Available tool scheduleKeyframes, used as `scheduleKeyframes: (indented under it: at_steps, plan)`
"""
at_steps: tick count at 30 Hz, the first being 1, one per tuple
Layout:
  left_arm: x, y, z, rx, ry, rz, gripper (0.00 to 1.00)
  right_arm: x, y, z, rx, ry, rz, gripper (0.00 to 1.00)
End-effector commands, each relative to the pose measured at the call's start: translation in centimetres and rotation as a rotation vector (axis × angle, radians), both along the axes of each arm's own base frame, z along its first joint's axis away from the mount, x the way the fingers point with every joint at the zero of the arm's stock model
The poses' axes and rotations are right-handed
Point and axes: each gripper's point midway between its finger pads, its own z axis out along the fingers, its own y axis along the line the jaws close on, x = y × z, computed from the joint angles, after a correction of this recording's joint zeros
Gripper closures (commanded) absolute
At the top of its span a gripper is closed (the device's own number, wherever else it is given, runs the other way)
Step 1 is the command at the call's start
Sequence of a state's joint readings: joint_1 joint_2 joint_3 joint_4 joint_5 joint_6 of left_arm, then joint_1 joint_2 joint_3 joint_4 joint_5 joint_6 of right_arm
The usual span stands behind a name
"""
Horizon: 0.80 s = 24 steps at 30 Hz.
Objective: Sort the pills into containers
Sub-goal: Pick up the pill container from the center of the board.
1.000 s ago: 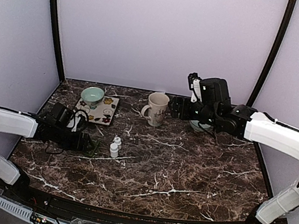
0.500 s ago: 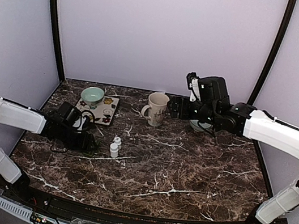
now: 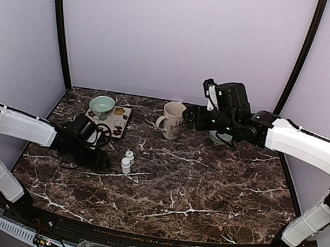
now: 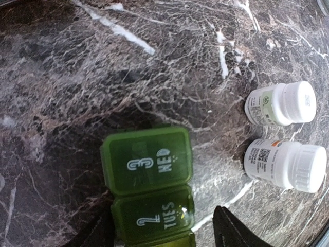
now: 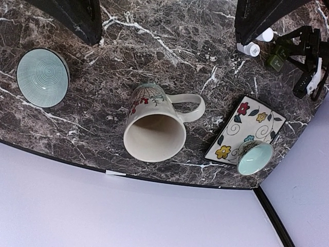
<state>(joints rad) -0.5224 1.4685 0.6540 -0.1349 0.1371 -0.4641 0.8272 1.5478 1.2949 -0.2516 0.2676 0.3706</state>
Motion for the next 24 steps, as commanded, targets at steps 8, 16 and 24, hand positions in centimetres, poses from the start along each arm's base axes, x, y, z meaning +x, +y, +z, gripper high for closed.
scheduleKeyframes:
  at_steps: [8,16,24]
  plan:
    - [-2.4,2.6,-0.5,0.112,0.029,0.054,0.33,0.3,1.3,1.1,0.002,-0.021,0.022,0.10]
    - [-2.0,1.5,-0.8,0.116,0.023,0.027,0.37,0.0,1.7,1.1,0.000,-0.018,0.031,0.10]
    - [-2.2,1.0,-1.2,0.127,0.016,0.006,0.52,-0.1,2.4,0.3,-0.016,-0.004,0.045,0.10]
